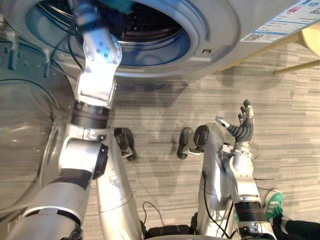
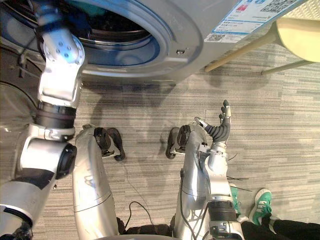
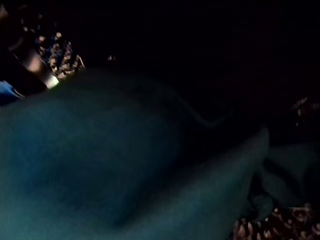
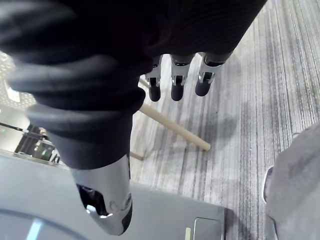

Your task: Pick up the laundry basket with both hands and put the clothes into the washing machine.

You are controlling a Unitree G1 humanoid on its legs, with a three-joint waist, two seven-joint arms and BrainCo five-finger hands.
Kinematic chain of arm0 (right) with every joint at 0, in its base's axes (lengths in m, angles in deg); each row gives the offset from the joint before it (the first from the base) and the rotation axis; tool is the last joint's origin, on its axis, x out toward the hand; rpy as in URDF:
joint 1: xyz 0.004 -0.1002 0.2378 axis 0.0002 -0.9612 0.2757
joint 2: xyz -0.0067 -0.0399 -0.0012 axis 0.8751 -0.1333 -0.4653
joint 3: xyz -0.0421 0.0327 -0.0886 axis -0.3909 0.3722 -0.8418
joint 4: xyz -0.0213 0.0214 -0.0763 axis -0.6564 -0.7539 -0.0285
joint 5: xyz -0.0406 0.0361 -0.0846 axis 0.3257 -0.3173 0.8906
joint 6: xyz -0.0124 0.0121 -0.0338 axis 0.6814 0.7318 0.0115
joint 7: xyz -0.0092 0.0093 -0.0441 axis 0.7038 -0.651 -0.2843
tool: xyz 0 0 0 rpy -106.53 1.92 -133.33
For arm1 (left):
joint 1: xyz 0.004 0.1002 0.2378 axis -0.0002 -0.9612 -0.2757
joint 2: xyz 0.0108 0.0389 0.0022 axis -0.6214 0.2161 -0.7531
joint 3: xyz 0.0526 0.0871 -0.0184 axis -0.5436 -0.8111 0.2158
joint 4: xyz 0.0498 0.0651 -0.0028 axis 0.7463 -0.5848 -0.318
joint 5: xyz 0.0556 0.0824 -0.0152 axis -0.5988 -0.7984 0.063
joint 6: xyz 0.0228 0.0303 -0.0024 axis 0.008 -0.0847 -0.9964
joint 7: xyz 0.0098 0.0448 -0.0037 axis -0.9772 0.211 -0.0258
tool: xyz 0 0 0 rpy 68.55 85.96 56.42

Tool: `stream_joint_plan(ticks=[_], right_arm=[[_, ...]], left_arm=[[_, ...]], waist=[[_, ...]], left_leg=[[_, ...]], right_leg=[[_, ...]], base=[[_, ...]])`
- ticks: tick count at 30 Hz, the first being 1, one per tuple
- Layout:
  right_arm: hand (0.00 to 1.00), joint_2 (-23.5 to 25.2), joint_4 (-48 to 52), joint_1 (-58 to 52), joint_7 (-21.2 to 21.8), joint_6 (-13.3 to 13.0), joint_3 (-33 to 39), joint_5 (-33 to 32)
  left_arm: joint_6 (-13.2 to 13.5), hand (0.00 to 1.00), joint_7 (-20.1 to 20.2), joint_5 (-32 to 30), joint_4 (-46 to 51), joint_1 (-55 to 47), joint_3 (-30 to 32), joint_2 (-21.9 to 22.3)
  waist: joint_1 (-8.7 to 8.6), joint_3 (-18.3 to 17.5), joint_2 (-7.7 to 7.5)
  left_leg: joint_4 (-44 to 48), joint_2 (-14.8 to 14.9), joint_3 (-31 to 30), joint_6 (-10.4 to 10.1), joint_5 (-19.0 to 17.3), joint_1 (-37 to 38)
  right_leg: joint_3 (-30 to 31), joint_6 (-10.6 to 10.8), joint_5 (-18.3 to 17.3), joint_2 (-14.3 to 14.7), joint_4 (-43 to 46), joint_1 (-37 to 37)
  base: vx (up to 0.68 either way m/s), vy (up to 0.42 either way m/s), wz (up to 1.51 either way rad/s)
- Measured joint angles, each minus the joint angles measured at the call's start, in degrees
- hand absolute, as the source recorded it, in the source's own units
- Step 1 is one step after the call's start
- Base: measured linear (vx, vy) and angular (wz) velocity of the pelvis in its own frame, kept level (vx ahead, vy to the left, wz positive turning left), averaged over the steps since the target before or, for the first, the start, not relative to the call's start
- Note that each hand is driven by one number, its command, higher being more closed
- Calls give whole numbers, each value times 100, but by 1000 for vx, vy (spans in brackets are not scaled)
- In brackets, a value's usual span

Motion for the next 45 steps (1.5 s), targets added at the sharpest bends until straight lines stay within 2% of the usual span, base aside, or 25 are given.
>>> stream_joint_plan(ticks=[2, 7, 9, 13, 15, 19, 21, 23, 24, 26, 29, 31, 35, 37, 40, 41, 45], right_arm=[[0, -3, 0, 39, 69, -14, 0, -89], [0, -6, -12, 47, 237, -111, 7, -190], [0, -5, -36, 45, 351, -120, 5, -200], [0, 14, -213, 22, 618, -121, 1, -388], [0, 40, -231, -22, 662, -120, 1, -407], [0, 98, -235, -162, 736, -110, -1, -405], [0, 102, -237, -303, 735, -77, -2, -393], [0, 117, -280, -492, 735, -10, 0, -382], [0, 121, -347, -531, 735, 28, 3, -379], [0, 126, -689, -684, 734, 132, 13, -367], [0, 135, -1229, -800, 745, 332, 35, -349], [0, 125, -1707, -933, 758, 520, 57, -337], [0, 145, -2342, -1263, 862, 696, 51, -273], [0, 149, -2643, -1488, 867, 734, 58, -213], [0, 205, -2992, -1658, 875, 747, 229, -191], [0, 190, -3296, -1689, 883, 756, 341, -191], [0, 73, -4061, -1541, 975, 772, 569, -208]], left_arm=[[-106, 0, 274, -171, -319, 138, -171, -40], [-504, 0, 1083, -1770, -1118, 166, -515, -34], [-594, 0, 1326, -2161, -1244, 166, -524, -12], [-667, 0, 1753, -2487, -1338, 115, -440, 38], [-705, 0, 1787, -2485, -1338, 10, -235, 82], [-716, 0, 1772, -2407, -1219, -658, 184, 267], [-702, 0, 1744, -2053, -864, -1221, 330, 473], [-653, 0, 1713, -1703, -481, -2190, 497, 797], [-642, 0, 1707, -1602, -446, -2482, 564, 903], [-630, 0, 1693, -1246, -447, -3398, 674, 1266], [-532, 0, 1723, -752, -456, -4725, 819, 1710], [-452, 0, 1836, -264, -532, -5736, 834, 1964], [-417, 0, 2091, 88, -902, -6844, 844, 2144], [-311, 0, 2232, 225, -1160, -7327, 838, 2187], [-217, 0, 2346, 236, -1528, -7478, 843, 2196], [-185, 0, 2404, 232, -1781, -7530, 843, 2171], [-164, 0, 2448, 199, -2304, -7527, 840, 2103]], waist=[[-4, 2, -6], [-2, 2, -7], [7, 1, -8], [56, -18, -39], [63, -23, -47], [83, -36, -52], [161, -77, -84], [206, -96, -87], [207, -150, -93], [240, -560, -129], [364, -662, -133], [461, -835, -98], [540, -1236, -16], [568, -1573, 75], [636, -1828, 169], [634, -2028, 236], [605, -2245, 408]], left_leg=[[-31, -2, -29, -7, 5, -68], [-79, -5, -75, -13, 8, -34], [-108, -6, -69, -23, 15, 31], [-442, -5, 2, -57, 154, 331], [-644, -3, 10, -88, 237, 502], [-1138, 20, 8, -187, 358, 1097], [-1424, 14, 11, -257, 402, 1469], [-1904, -1, 22, -323, 479, 2142], [-2061, -6, 42, -334, 508, 2321], [-2547, -12, 162, -385, 611, 2734], [-3359, -34, 267, -448, 772, 3815], [-4243, -108, 428, -454, 1044, 4642], [-5424, -173, 689, -412, 1381, 5771], [-6032, -229, 856, -369, 1548, 6300], [-6689, -331, 1002, -326, 1783, 6789], [-7165, -430, 1045, -298, 1975, 7053], [-8277, -566, 1298, -268, 2448, 7759]], right_leg=[[-47, -2, 1, -2, -32, -34], [-86, -3, 1, -9, -63, 11], [-87, -3, 1, -6, -92, 78], [-106, -36, 47, -5, -360, 346], [-150, -41, 91, 10, -539, 510], [-331, -99, 161, 63, -1004, 1139], [-388, -113, 168, 78, -1245, 1492], [-528, -120, 172, 99, -1686, 2194], [-558, -133, 180, 102, -1824, 2379], [-608, -164, 242, 148, -2248, 2738], [-756, -162, 354, 187, -2991, 3790], [-826, -99, 592, 219, -3775, 4549], [-905, 31, 984, 311, -4971, 5618], [-896, 113, 1233, 363, -5636, 6115], [-892, 191, 1494, 369, -6269, 6548], [-890, 235, 1677, 370, -6690, 6751], [-780, 319, 2230, 502, -7782, 7299]], base=[[64, -17, 0], [65, -17, 2], [18, -11, 1], [-4, -60, 7], [3, -68, 2], [41, -66, 3], [72, -79, 9], [89, -82, 15], [107, -87, 15], [117, -76, 8], [173, -71, 11], [150, -13, 8], [154, 50, -1], [140, 89, -11], [108, 79, -6], [107, 69, -2], [107, 70, -23]])
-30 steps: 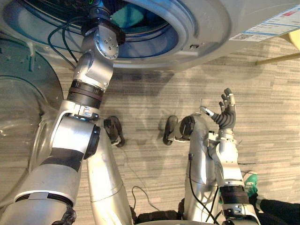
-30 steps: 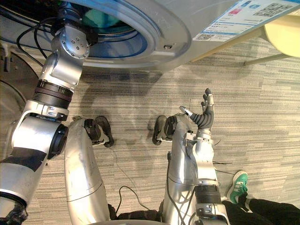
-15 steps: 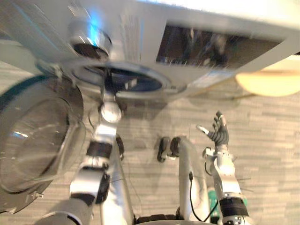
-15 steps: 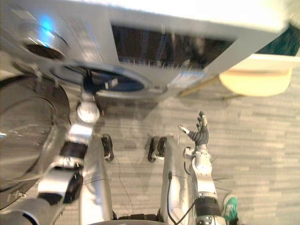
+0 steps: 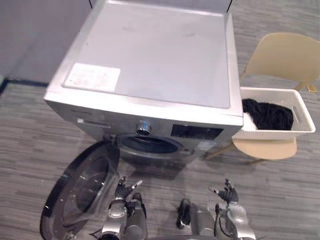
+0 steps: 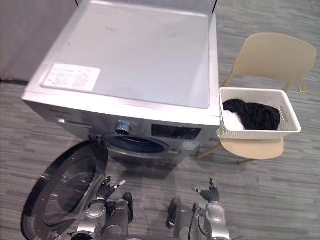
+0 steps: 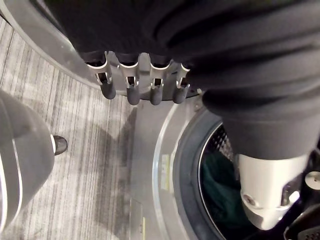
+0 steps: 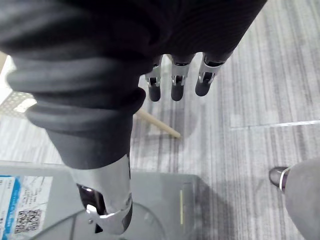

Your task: Pick up the laundry basket with both hands and put the clothes into the washing machine.

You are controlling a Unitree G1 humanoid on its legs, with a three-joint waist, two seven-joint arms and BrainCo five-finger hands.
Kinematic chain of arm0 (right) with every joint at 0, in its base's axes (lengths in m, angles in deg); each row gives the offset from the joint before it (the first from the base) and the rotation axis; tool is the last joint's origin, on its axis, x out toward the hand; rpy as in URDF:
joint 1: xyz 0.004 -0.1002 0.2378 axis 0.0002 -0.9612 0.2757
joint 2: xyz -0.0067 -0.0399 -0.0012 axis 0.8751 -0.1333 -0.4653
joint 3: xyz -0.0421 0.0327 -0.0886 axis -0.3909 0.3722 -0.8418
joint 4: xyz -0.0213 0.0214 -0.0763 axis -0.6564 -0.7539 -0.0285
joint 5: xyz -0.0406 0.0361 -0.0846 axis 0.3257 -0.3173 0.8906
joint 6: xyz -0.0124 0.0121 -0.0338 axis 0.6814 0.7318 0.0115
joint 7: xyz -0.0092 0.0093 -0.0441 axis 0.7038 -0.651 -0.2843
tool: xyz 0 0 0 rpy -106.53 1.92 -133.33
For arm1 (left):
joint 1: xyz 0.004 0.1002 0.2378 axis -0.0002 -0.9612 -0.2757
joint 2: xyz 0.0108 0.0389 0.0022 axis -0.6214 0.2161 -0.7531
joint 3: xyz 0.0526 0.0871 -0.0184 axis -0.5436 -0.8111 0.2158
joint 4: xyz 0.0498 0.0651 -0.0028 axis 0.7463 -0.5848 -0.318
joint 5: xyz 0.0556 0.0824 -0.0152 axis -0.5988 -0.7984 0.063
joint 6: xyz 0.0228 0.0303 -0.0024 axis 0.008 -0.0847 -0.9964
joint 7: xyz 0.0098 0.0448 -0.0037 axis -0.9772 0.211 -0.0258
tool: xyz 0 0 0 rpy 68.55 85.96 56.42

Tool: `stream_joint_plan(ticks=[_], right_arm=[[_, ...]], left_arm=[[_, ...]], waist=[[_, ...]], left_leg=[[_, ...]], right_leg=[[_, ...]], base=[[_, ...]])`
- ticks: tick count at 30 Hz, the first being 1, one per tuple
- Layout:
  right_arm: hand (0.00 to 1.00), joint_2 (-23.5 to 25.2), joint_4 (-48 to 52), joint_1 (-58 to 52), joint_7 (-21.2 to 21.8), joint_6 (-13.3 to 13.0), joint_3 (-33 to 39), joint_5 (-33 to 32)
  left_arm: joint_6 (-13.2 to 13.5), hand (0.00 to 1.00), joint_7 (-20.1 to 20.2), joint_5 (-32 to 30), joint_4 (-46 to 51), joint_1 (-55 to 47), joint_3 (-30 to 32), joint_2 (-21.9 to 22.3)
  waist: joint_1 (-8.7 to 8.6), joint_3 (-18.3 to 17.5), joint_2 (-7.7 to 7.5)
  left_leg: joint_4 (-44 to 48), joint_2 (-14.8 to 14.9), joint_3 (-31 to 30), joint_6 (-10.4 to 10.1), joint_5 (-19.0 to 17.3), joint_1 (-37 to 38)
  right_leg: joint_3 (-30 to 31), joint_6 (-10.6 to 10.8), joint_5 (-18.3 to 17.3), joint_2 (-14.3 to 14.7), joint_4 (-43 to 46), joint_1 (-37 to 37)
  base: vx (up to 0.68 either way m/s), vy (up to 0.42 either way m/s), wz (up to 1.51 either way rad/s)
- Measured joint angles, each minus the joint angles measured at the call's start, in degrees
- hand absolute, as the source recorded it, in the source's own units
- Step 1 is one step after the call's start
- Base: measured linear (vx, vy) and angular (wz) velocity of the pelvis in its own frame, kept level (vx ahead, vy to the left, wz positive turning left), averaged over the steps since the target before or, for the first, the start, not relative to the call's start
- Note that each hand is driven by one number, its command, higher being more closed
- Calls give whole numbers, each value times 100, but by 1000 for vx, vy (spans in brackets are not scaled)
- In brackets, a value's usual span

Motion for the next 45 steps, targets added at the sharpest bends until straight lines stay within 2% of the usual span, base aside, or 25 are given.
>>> stream_joint_plan(ticks=[7, 9, 11, 12, 13, 15, 17, 19, 20, 21, 22, 23, 24, 25, 27, 29, 31, 34, 36, 37, 38, 39, 41, 43, 45], right_arm=[[0, -133, -266, 185, 1, -10, 360, -328], [0, -152, -328, 254, 0, -6, 360, -413], [0, -183, -471, 344, -4, 27, 349, -428], [0, -199, -466, 410, -9, 29, 361, -428], [0, -250, -471, 491, -27, 45, 395, -430], [0, -263, -531, 468, -28, 45, 385, -434], [0, -348, -668, 481, -41, 47, 360, -437], [0, -375, -717, 468, -43, 47, 304, -437], [0, -413, -888, 472, -40, 50, 297, -436], [0, -452, -937, 479, -41, 68, 289, -434], [0, -535, -948, 479, -45, 97, 191, -428], [0, -589, -932, 517, -45, 125, 80, -426], [0, -622, -932, 523, -45, 128, 81, -426], [0, -681, -933, 537, -46, 147, 89, -427], [0, -686, -926, 428, -46, 152, 102, -431], [0, -659, -886, 410, -82, 151, 115, -442], [0, -646, -853, 442, -121, 127, 122, -438], [0, -544, -847, 558, -119, 122, 79, -435], [0, -572, -869, 693, -117, 126, 62, -429], [0, -543, -907, 680, -117, 124, 52, -420], [0, -550, -920, 640, -111, 129, 51, -411], [0, -534, -907, 639, -105, 123, 35, -362], [0, -426, -907, 499, -101, 162, 28, -300], [0, -390, -901, 454, -102, 166, -23, -297], [0, -265, -731, 450, -86, 155, -82, -294]], left_arm=[[15, 0, 182, -420, -431, 54, -18, -222], [15, 0, 176, -420, -436, 58, -14, -266], [22, 0, 168, -422, -430, 72, -6, -318], [14, 0, 171, -425, -456, 48, -4, -369], [16, 0, 174, -429, -447, 72, -13, -352], [10, 0, 174, -434, -459, 14, -16, -389], [2, 0, 175, -489, -530, -15, -41, -387], [-29, 0, 174, -583, -557, -24, -7, -392], [-33, 0, 174, -589, -551, -52, 10, -397], [-32, 0, 176, -589, -547, -80, 28, -394], [-26, 0, 178, -590, -543, -142, 52, -350], [-5, 0, 184, -574, -482, -233, 37, -255], [-2, 0, 179, -576, -467, -229, 25, -256], [38, 0, 180, -579, -412, -191, -57, -257], [80, 0, 180, -595, -318, -161, -192, -280], [96, 0, 176, -595, -244, -155, -236, -265], [130, 0, 180, -588, -187, -159, -236, -161], [153, 0, 187, -578, -204, -163, -213, -163], [169, 0, 190, -575, -192, -153, -75, -66], [183, 0, 184, -523, -200, -154, -1, -47], [178, 0, 178, -518, -220, -157, -8, -42], [181, 0, 176, -514, -318, -151, -14, -20], [151, 0, 175, -505, -331, -164, -127, -24], [132, 0, 172, -500, -327, -205, -133, -4], [98, 0, 163, -452, -319, -228, -118, 30]], waist=[[-113, -40, -7], [-136, -33, -7], [-148, -28, -31], [-164, 5, -30], [-223, 50, 40], [-257, 50, 20], [-257, 58, 72], [-257, 97, 192], [-210, 116, 275], [-165, 147, 350], [-61, 198, 448], [-63, 257, 514], [-73, 272, 522], [-99, 382, 574], [-86, 475, 547], [-89, 532, 530], [-87, 534, 574], [-22, 482, 521], [-62, 485, 529], [-56, 464, 480], [-73, 450, 438], [-104, 449, 390], [-205, 436, 167], [-270, 436, 169], [-260, 433, 161]], left_leg=[[-380, -66, 1063, 39, 23, 774], [-147, 31, 1460, 33, -203, 793], [186, 219, 1934, 30, -509, 821], [297, 430, 2476, 79, -623, 866], [299, 603, 2922, 33, -646, 993], [543, 792, 3576, -134, -810, 1243], [957, 1088, 4119, -309, -1087, 1529], [1626, 1598, 4368, -424, -1204, 1740], [2534, 2115, 4053, -280, -1152, 1691], [3030, 2373, 3843, 59, -1055, 1637], [4095, 2718, 3046, 1427, -494, 1297], [4923, 2424, 1487, 1044, -508, 542], [5008, 2297, 1249, 875, -608, 394], [5188, 1768, 550, 457, -882, -27], [4835, 1220, 201, 229, -1023, -428], [3807, 728, 330, 238, -1025, -631], [1781, 181, 648, 51, -843, -620], [781, -131, 902, 518, -16, -497], [1151, -156, 927, 864, -213, -633], [1259, -215, 990, 1010, -422, -490], [1206, -276, 997, 993, -553, -351], [1075, -451, 972, 1014, -707, -93], [858, -872, 660, 1162, -904, 545], [828, -919, 352, 1180, -976, 801], [772, -903, -66, 1178, -974, 1115]], right_leg=[[1174, 95, 731, 276, -924, 246], [1682, 96, 924, 420, -993, 93], [1651, -20, 1399, 632, -1319, -82], [919, -251, 1149, 493, -1443, -110], [-463, -676, 847, 227, -966, -332], [-2118, -1057, 495, -215, -286, -369], [-3144, -1037, 440, -376, -46, -136], [-3045, -993, 460, 17, -67, -104], [-2690, -1011, 506, 356, -73, -70], [-2513, -1026, 496, 551, -97, -13], [-2141, -1086, 451, 894, -209, 138], [-1686, -1128, 412, 1051, -308, 262], [-1628, -1130, 410, 1071, -314, 276], [-1331, -1146, 388, 1129, -335, 409], [-1056, -1054, 407, 1168, -475, 690], [-756, -955, 336, 1131, -549, 895], [-490, -850, 261, 1134, -728, 1048], [-192, -670, 223, 1118, -1063, 1275], [-79, -517, 28, 1033, -700, 1162], [-58, -262, -347, 842, -200, 1116], [-32, -90, -487, 732, 232, 1015], [72, 109, -593, 454, 1605, 550], [164, 82, -238, -172, 4144, -346], [199, -49, -392, -265, 4439, -478], [206, -108, -581, -258, 3881, -657]], base=[[14, 65, -84], [-67, 36, -168], [-100, -31, -199], [-129, -54, -213], [-106, -50, -203], [-14, -67, -190], [94, -166, -196], [171, -188, -188], [176, -190, -157], [136, -229, -203], [131, -142, -220], [152, -98, -197], [204, 14, -160], [198, 5, -92], [261, 29, -106], [266, 46, -80], [243, 53, -58], [372, 86, -47], [448, 138, -23], [394, 149, -18], [482, 198, -5], [333, 129, 17], [538, 122, 85], [516, 19, 113], [478, -54, 106]])
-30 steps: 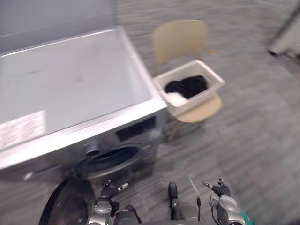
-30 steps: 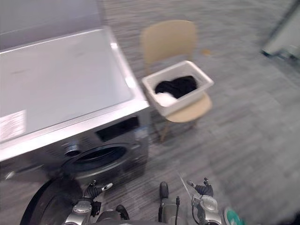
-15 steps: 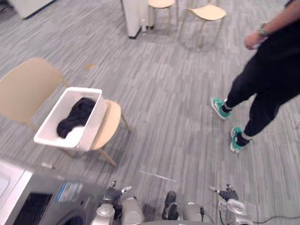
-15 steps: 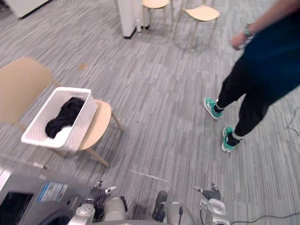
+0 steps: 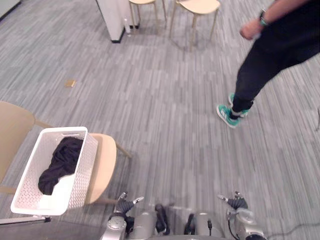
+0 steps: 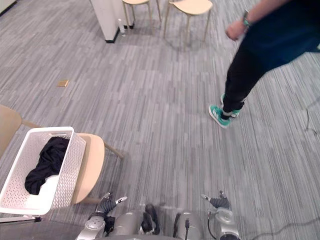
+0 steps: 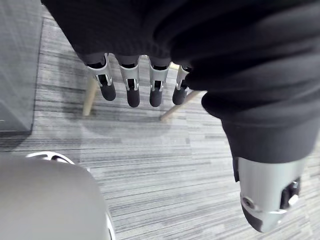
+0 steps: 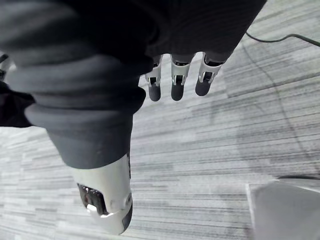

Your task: Pick up the laundry basket with both hands and put the clothes into the washing machine.

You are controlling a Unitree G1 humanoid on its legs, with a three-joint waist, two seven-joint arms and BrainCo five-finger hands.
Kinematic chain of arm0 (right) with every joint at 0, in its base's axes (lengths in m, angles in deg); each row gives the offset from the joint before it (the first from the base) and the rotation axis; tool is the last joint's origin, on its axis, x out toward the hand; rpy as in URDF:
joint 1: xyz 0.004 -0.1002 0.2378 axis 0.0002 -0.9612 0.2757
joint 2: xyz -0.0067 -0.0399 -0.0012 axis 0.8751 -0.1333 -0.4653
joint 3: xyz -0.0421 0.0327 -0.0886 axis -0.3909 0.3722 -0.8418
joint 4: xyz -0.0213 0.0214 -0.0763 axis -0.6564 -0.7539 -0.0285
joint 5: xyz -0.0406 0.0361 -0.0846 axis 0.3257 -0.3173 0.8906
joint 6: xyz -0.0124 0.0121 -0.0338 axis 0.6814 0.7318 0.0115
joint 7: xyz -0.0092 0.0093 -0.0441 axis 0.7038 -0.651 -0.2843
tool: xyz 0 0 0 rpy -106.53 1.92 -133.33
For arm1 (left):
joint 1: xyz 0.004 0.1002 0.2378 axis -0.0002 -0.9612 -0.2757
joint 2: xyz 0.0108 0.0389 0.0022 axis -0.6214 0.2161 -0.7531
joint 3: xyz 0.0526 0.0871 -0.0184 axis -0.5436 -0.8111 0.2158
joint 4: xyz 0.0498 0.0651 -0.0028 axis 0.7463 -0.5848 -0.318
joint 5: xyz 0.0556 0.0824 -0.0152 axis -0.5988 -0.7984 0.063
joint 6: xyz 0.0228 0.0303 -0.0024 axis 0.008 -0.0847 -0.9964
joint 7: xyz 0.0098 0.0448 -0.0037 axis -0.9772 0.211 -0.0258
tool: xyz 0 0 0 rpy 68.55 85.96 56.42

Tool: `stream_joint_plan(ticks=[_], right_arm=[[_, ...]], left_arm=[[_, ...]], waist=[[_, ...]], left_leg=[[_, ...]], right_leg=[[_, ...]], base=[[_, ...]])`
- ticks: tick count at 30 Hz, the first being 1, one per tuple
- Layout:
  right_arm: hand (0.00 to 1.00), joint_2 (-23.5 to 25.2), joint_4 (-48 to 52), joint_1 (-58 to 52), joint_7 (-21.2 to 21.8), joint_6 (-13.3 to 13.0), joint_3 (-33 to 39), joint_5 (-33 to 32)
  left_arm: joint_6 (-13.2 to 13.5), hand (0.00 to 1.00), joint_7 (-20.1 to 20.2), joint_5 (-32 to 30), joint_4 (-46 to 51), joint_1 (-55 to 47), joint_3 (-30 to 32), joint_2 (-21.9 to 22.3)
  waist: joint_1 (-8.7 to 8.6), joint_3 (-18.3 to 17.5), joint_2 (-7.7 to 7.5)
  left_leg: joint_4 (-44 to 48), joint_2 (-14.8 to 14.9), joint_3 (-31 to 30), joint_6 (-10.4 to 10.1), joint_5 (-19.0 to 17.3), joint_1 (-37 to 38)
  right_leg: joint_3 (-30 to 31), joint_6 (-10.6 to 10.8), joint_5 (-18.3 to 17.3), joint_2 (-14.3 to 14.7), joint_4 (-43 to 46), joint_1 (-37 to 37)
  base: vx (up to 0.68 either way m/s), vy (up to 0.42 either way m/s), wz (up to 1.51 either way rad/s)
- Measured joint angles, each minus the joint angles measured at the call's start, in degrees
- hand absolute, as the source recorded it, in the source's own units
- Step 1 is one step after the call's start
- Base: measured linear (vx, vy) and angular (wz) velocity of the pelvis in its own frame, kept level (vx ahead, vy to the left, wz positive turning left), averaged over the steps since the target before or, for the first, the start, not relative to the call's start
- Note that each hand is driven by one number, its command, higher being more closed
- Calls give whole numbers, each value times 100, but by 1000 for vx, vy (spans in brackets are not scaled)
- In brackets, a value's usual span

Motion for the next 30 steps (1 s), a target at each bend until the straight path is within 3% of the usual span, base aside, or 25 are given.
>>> stream_joint_plan(ticks=[1, 2, 3, 4, 5, 6, 7, 8, 9, 10, 11, 13, 15, 16, 20, 22, 23, 24, 25, 26, 27, 28, 30], right_arm=[[0, 92, 230, -39, 35, -6, -1, 5], [0, 195, 569, -67, 75, -16, -2, -20], [0, 207, 639, -92, 75, -23, 0, -20], [0, 262, 884, -152, 69, -41, 14, -31], [0, 362, 1050, -316, 49, -55, 42, -91], [0, 444, 1086, -426, 38, -56, 38, -105], [0, 318, 1090, -425, 25, -44, 31, -139], [0, 309, 1143, -466, 19, -46, 27, -139], [0, 317, 1249, -422, -14, -52, 25, -138], [0, 322, 1357, -413, -34, -67, 24, -139], [0, 328, 1423, -425, -40, -76, 24, -142], [0, 295, 1594, -441, -86, -195, 46, -154], [0, 160, 1481, -325, -151, -217, 50, -246], [0, 113, 1226, -185, -172, -207, 63, -287], [0, 127, 863, -136, -179, -156, 72, -352], [0, 100, 735, -153, -181, -149, 168, -324], [0, 23, 717, -111, -182, -139, 188, -262], [0, 8, 720, -97, -184, -138, 189, -234], [0, 5, 735, -77, -185, -137, 179, -208], [0, 4, 763, -87, -191, -137, 157, -129], [0, 16, 767, -107, -190, -137, 127, -124], [0, 26, 795, -143, -188, -138, 44, -104], [0, 27, 1038, -245, -190, -155, -22, -6]], left_arm=[[-12, 0, -8, 32, 21, 65, 41, 14], [-33, 0, -49, 32, 18, 194, 54, 61], [-34, 0, -67, 32, 17, 233, 53, 83], [-34, 0, -101, 32, 12, 345, 58, 177], [-24, 0, -91, 31, 39, 467, 82, 256], [-20, 0, -94, 29, 91, 469, 93, 256], [-34, 0, -102, 32, 54, 541, 102, 528], [-20, 0, -84, 37, 63, 507, -9, 559], [2, 0, -93, 38, 72, 493, 7, 560], [-8, 0, -102, 40, 78, 469, 108, 571], [-11, 0, -106, 39, 92, 460, 113, 567], [-17, 0, -108, 35, 165, 439, 48, 559], [-25, 0, -108, 26, 151, 440, -76, 543], [-39, 0, -104, 25, 107, 459, -195, 449], [-54, 0, -104, 17, -44, 342, -244, 158], [-66, 0, -106, 18, -104, 278, -247, 76], [-76, 0, -107, 20, -115, 217, -327, 47], [-75, 0, -106, 20, -112, 206, -392, 5], [-74, 0, -97, 20, -111, 197, -429, -61], [-78, 0, -103, 19, -111, 184, -459, -105], [-80, 0, -104, 19, -110, 169, -471, -129], [-82, 0, -117, 18, -109, 166, -467, -182], [-82, 0, -139, 19, -115, 130, -460, -263]], waist=[[54, 4, 7], [60, 0, 20], [43, 2, 40], [5, -5, 39], [17, -45, -81], [30, -84, -232], [56, -43, 94], [138, -108, 108], [226, -162, 222], [219, -148, 205], [217, -146, 205], [226, -159, 115], [183, -205, 143], [197, -229, 153], [299, -252, 42], [291, -258, 13], [254, -244, 0], [218, -240, -8], [159, -202, -83], [135, -157, -128], [114, -146, -132], [77, -141, -132], [-22, -140, -193]], left_leg=[[7, 0, -310, -1, -1, 88], [92, 48, -871, -43, -24, 48], [115, 65, -1002, -67, -37, 28], [243, 50, -1454, -188, -82, -88], [457, -37, -1699, -511, -251, -168], [577, -124, -1763, -727, -398, -176], [911, 133, -1873, -897, -588, -387], [1008, 277, -1824, -951, -557, -552], [1101, 483, -1640, -1148, -444, -676], [1129, 778, -1208, -1283, -362, -765], [1123, 962, -812, -1280, -362, -776], [917, 1452, 970, -1126, -302, -735], [634, 1570, 1940, -885, -85, -790], [518, 1537, 2087, -961, 34, -818], [522, 1222, 1713, -896, 58, -928], [439, 943, 1552, -772, -19, -811], [307, 747, 1439, -631, -120, -688], [271, 645, 1369, -596, -150, -604], [229, 491, 1250, -533, -211, -485], [225, 352, 1011, -475, -342, -335], [235, 331, 931, -452, -390, -278], [220, 306, 696, -408, -446, -233], [131, 239, 350, -454, -377, -173]], right_leg=[[138, -52, -31, 88, -504, -144], [790, -46, -16, 469, -1332, -342], [963, -10, 6, 556, -1536, -363], [1685, 184, 174, 777, -2360, -319], [2105, 210, 676, 684, -3120, -149], [2050, 298, 1114, 452, -3340, -49], [1442, 245, 834, 480, -2950, -2], [1213, 149, 685, 450, -2935, 32], [804, 51, 539, 413, -2945, 173], [333, -30, 479, 375, -3085, 443], [77, -75, 452, 344, -3178, 627], [-690, -109, 376, 163, -3571, 1175], [-1192, -39, 370, 63, -3765, 1341], [-1387, 31, 379, -20, -3782, 1345], [-1822, 227, 516, -192, -4116, 1718], [-1927, 385, 417, -503, -3721, 1791], [-1827, 459, 365, -870, -2769, 1563], [-1718, 417, 391, -1072, -2260, 1418], [-1451, 200, 526, -1330, -1477, 1173], [-798, -220, 756, -1429, -555, 713], [-456, -146, 675, -1317, -285, 544], [28, 68, 324, -925, -170, 324], [709, 200, -28, -236, -828, 126]], base=[[418, -171, 120], [491, -234, 129], [383, -266, 179], [386, -289, 209], [400, -298, 243], [357, -331, 237], [244, -278, 174], [263, -323, 179], [239, -304, 173], [220, -297, 177], [179, -282, 192], [149, -200, 179], [69, -13, 149], [54, 79, 113], [127, 158, 71], [124, 194, 72], [95, 208, 64], [118, 243, 69], [112, 170, 66], [125, 152, 65], [145, 82, 78], [167, 30, 84], [225, -17, 110]])
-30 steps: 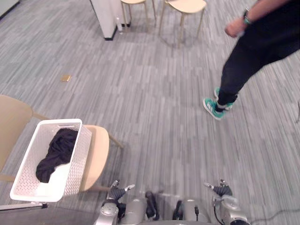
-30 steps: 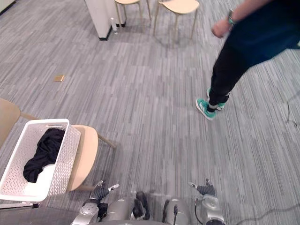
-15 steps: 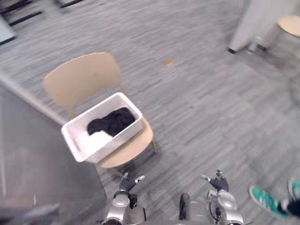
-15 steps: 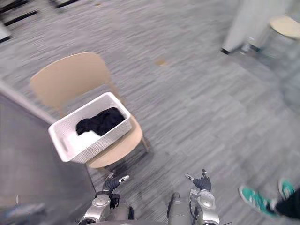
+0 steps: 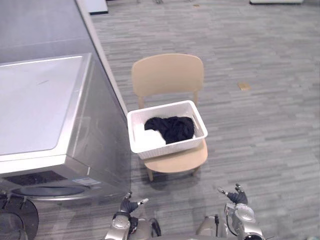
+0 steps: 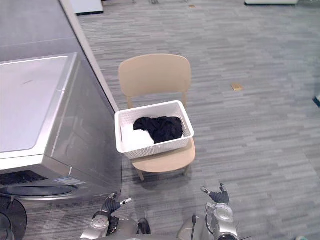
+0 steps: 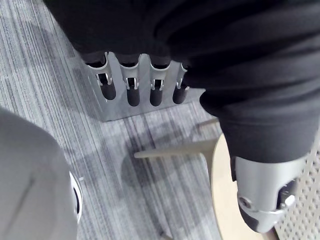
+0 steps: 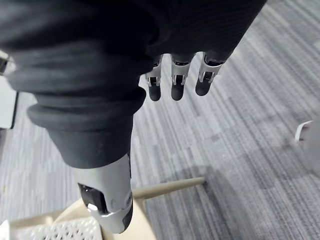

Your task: Pick up the laundry basket with both hands and put the clothes into the washing machine.

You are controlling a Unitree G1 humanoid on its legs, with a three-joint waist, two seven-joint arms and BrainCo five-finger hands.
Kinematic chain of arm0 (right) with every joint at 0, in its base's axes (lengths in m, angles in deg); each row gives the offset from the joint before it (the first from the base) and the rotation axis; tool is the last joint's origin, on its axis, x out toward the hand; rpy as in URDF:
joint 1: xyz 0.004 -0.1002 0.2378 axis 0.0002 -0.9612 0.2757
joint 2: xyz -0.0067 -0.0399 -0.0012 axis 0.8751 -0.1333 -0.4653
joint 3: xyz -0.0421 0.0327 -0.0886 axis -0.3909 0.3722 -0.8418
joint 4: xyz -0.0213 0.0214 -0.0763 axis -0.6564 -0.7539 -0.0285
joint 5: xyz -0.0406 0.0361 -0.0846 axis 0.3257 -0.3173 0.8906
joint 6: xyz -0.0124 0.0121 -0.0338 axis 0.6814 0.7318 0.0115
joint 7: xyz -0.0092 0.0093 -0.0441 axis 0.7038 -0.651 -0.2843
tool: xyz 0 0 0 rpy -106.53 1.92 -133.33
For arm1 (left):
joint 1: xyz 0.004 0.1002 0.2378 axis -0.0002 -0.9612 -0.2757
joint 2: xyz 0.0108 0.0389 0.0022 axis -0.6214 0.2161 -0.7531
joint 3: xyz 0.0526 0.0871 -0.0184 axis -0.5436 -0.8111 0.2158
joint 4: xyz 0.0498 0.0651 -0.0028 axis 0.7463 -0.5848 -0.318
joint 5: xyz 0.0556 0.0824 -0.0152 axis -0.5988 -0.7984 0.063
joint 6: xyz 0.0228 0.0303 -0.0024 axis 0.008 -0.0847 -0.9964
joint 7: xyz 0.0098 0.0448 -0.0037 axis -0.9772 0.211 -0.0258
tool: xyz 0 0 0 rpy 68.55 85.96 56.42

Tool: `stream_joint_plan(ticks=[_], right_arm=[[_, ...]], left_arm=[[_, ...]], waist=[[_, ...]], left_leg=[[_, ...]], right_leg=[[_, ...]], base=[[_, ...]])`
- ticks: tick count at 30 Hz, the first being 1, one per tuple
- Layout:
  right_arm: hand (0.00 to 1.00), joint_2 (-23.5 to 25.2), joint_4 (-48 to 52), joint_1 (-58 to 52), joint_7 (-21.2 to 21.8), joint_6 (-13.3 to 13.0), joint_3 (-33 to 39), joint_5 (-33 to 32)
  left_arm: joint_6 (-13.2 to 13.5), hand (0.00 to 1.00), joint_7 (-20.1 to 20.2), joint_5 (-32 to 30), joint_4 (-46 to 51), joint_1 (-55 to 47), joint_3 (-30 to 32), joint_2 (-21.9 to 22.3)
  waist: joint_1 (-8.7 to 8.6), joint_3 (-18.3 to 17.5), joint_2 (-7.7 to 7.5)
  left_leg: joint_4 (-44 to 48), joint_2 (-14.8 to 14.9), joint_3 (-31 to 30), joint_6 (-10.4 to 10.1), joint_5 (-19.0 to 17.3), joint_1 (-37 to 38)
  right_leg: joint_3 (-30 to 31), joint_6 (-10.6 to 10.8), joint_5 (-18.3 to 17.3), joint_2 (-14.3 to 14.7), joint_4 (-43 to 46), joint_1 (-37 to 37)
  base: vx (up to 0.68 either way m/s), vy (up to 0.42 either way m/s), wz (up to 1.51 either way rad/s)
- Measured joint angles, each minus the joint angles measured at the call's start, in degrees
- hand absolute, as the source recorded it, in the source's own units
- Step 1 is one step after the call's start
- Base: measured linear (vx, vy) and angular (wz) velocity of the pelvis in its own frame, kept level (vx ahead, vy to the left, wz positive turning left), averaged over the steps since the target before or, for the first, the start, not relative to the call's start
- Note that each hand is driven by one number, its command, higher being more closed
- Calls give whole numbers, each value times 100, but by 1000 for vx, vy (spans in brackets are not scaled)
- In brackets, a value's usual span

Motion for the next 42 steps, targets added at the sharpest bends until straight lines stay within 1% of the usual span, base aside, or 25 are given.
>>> stream_joint_plan(ticks=[2, 3, 4, 7, 8, 10, 11, 12, 13, 14, 16, 18, 21, 22, 23, 24, 25, 26, 27, 29, 31, 34, 37, 39, 42], right_arm=[[0, -2, 164, -44, -7, -1, 14, 72], [0, 13, 344, -119, -23, -4, 33, 131], [0, -70, 484, -198, -86, -27, 63, 185], [0, -85, 1067, -201, -145, -25, 35, 403], [0, -89, 1188, -212, -155, -25, 35, 459], [0, -106, 2126, -413, -232, -25, 63, 665], [0, -106, 2388, -440, -240, -50, 87, 745], [0, -166, 2815, -549, -251, -101, 95, 895], [0, -273, 3093, -585, -269, -143, 151, 1043], [0, -323, 3347, -580, -271, -159, 157, 1248], [0, -409, 3598, -613, -266, -220, 150, 1438], [0, -828, 3791, -517, -211, -289, 16, 1845], [0, -1543, 3565, -90, -142, -351, -480, 2095], [0, -1885, 3186, 294, -97, -386, -774, 2156], [0, -2110, 2624, 818, -80, -385, -1111, 2190], [0, -2286, 2318, 1109, -73, -380, -1251, 2195], [0, -2591, 1825, 1588, -45, -389, -1502, 2209], [0, -2660, 1639, 1790, -2, -388, -1604, 2240], [0, -2770, 1260, 2185, 48, -424, -1742, 2257], [0, -2919, 623, 2815, 52, -408, -1995, 2258], [0, -3190, 110, 3335, 50, -355, -2218, 2298], [0, -3395, -90, 3548, 10, -283, -2279, 2298], [0, -3432, -144, 3711, -92, -263, -2275, 2306], [0, -3434, -222, 3799, -219, -202, -2225, 2358], [0, -3288, -67, 3894, -384, -93, -2044, 2495]], left_arm=[[2, 0, -40, 3, 3, -3, 8, 1], [5, 0, -78, 2, 2, -1, 7, 3], [2, 0, -82, 3, -50, 41, 41, 73], [17, 0, -83, 6, -12, -45, 72, 265], [17, 0, -83, 9, -12, -46, 74, 278], [54, 0, -81, 10, -12, -49, 78, 290], [75, 0, -83, 10, -16, -54, 85, 278], [112, 0, -82, 10, -10, -82, 88, 273], [126, 0, -86, 8, -23, -104, 91, 259], [137, 0, -86, 4, -16, -143, 88, 203], [150, 0, -80, 21, -2, -190, 89, 169], [172, 0, -85, 3, 2, -193, 110, 116], [208, 0, -81, -62, 2, -198, 105, 61], [241, 0, -73, -109, 6, -181, 84, 37], [360, 0, -73, -117, 34, -137, 32, -3], [392, 0, -73, -121, 32, -135, -24, 2], [391, 0, -72, -112, 100, -84, -182, 30], [390, 0, -81, -111, 132, -57, -202, 48], [422, 0, -78, -110, 136, 1, -206, -1], [437, 0, -94, -99, 217, 105, -185, -42], [451, 0, -108, -85, 293, 146, -190, -49], [506, 0, -198, 26, 384, 220, -195, -53], [513, 0, -213, 43, 381, 347, -223, -52], [503, 0, -242, 89, 364, 488, -245, -49], [494, 0, -340, 255, 355, 666, -331, 11]], waist=[[3, -8, -13], [-5, -58, -94], [-38, -52, 27], [27, -97, 266], [27, -103, 271], [22, -96, 257], [27, -70, 173], [22, -135, 230], [17, -199, 315], [21, -229, 278], [39, -233, 240], [56, -243, 228], [79, -248, 281], [64, -224, 257], [74, -118, 133], [60, -126, 252], [76, -32, 440], [156, 33, 485], [230, 156, 602], [269, 368, 665], [319, 639, 821], [340, 901, 902], [336, 1028, 883], [349, 1075, 830], [408, 1092, 808]], left_leg=[[-10, -34, -230, -30, 18, 21], [21, -137, -454, -66, 33, 0], [42, -137, -747, -176, 68, -30], [-98, 31, -796, -405, 204, -37], [-94, 46, -803, -457, 238, -30], [252, 67, -933, -658, 359, -87], [296, 59, -946, -636, 244, -187], [-324, 106, -948, -680, 331, -165], [-663, 128, -925, -580, 488, -97], [-686, 93, -926, -506, 564, -149], [-681, 61, -931, -506, 564, -182], [-656, -15, -930, -505, 565, -214], [-340, -32, -909, -504, 566, -409], [364, -107, -934, -558, 601, -827], [308, -188, -932, -336, 350, -1182], [-365, -120, -965, -353, 591, -1153], [-576, -36, -938, -356, 1183, -1248], [-582, -40, -941, -382, 1235, -1288], [-543, -56, -973, -382, 1263, -1454], [-445, -160, -1027, -379, 1263, -1661], [-413, -168, -1116, -334, 1286, -1829], [-425, -168, -1239, -263, 1359, -1967], [-513, -245, -1258, -303, 1510, -2074], [-612, -327, -1262, -413, 1675, -2165], [-949, -339, -1275, -408, 1922, -2297]], right_leg=[[467, 47, -3, 474, -894, -53], [620, 39, 266, 659, -1695, -17], [482, -50, 451, 650, -1797, 78], [251, -83, 466, 691, -2056, 259], [215, -87, 469, 695, -2102, 309], [96, -169, 523, 665, -2448, 659], [83, -172, 524, 621, -2552, 748], [39, -168, 526, 622, -2634, 803], [-5, -156, 525, 646, -2695, 812], [-17, -62, 601, 621, -2826, 812], [-43, -31, 645, 608, -2981, 863], [-71, 5, 735, 541, -3202, 965], [-76, -29, 955, 506, -3388, 977], [-90, -20, 1040, 364, -3425, 956], [-68, -21, 1042, 146, -3440, 965], [-81, -19, 1044, 169, -3426, 951], [-121, 53, 997, 230, -3245, 818], [-85, 98, 935, 211, -3166, 657], [-69, 133, 910, 278, -3230, 506], [-203, 93, 936, 241, -3300, 379], [-242, 92, 940, 251, -3264, 282], [-280, 88, 932, 255, -3111, 103], [-373, 31, 798, 154, -2788, -159], [-401, 20, 657, 39, -2520, -386], [-412, -20, 526, -13, -2294, -753]], base=[[201, -46, 96], [283, -101, 130], [349, -101, 106], [316, -84, 37], [230, -82, 23], [202, -47, 22], [149, -5, 23], [108, 35, 16], [149, 72, 20], [118, 88, 16], [87, 75, 11], [108, 101, 6], [82, 104, -7], [35, 129, 15], [38, 123, 19], [61, 119, 22], [66, 103, 6], [26, 112, 12], [-74, 84, 20], [-70, 31, 22], [-36, -11, 9], [-55, -26, 11], [-49, -16, 17], [-73, -27, 21], [-106, -60, 15]])
